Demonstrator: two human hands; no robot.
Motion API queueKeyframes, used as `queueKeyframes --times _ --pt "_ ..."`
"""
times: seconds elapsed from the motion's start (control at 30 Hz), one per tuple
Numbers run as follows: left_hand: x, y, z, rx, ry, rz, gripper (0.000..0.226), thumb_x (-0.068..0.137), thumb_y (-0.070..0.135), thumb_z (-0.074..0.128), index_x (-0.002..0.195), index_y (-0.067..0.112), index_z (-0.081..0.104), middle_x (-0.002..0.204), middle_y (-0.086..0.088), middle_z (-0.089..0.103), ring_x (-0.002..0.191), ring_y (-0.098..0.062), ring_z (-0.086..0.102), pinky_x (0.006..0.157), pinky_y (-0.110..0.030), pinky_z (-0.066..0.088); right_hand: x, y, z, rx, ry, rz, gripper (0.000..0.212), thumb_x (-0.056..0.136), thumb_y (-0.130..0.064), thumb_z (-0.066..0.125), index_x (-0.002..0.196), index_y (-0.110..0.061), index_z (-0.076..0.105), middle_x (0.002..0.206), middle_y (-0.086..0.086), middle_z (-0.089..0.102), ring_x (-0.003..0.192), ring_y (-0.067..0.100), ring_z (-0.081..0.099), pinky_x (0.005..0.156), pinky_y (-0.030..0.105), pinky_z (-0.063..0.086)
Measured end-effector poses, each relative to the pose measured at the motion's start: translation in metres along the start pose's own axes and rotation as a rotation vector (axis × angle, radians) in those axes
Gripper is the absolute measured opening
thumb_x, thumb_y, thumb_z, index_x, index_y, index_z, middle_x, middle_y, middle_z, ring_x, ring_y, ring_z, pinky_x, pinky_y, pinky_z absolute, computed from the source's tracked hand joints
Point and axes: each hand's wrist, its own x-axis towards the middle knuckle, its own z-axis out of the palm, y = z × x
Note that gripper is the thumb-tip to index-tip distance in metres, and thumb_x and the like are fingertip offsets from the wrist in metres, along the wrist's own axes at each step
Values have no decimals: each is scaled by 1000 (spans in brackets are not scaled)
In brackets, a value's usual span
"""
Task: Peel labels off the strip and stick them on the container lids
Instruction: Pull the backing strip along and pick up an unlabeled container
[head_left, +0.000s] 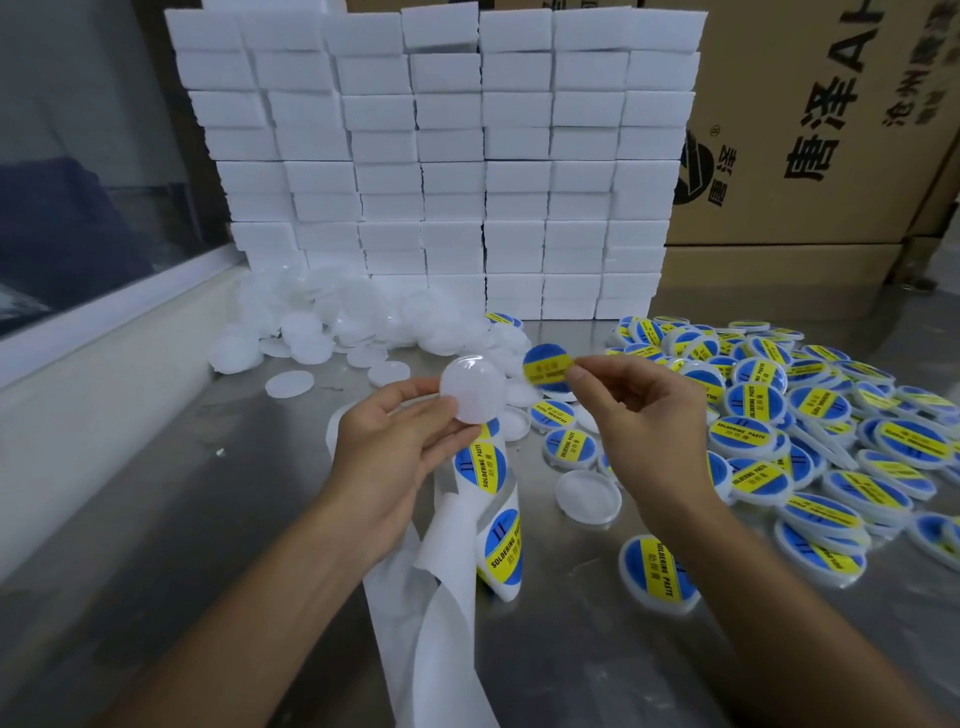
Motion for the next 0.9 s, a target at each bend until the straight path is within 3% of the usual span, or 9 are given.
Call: queueKeyframes --times 0.1,0.23,0.37,0.53,0.9 --pt "0 -3 0 -13 -15 -35 15 85 -7 64 97 2 64 88 -16 75 82 -29 74 67 -28 60 0 -2 0 -7 -1 -26 10 83 -13 75 82 -23 74 89 -4 71 76 3 68 65 16 52" --pt "2 -5 -2 -42 -7 -54 25 77 -7 69 100 0 64 90 -16 75 83 -29 74 65 -27 59 0 -7 0 96 -40 32 5 86 -11 71 87 -15 74 73 -5 73 67 5 67 60 14 50" --pt "1 -4 -1 -55 -26 -38 39 65 4 74 103 -1 64 91 -18 75 85 -29 74 66 -27 59 -3 -10 3 193 -166 178 6 85 -14 72 89 -14 75 75 -1 75 66 7 67 59 18 52" --pt "-3 -3 2 -45 -102 -39 40 64 9 74 101 -2 64 93 -19 75 87 -29 74 65 -25 58 -9 -10 8 150 -206 148 6 83 -9 73 86 -12 75 74 1 76 62 6 67 54 14 49" --pt "-4 -3 4 -23 -101 -38 42 61 8 75 100 -2 64 90 -18 75 82 -27 74 63 -25 58 -9 -8 10 147 -209 139 10 80 -5 74 90 -5 75 80 4 76 64 13 68 58 16 52"
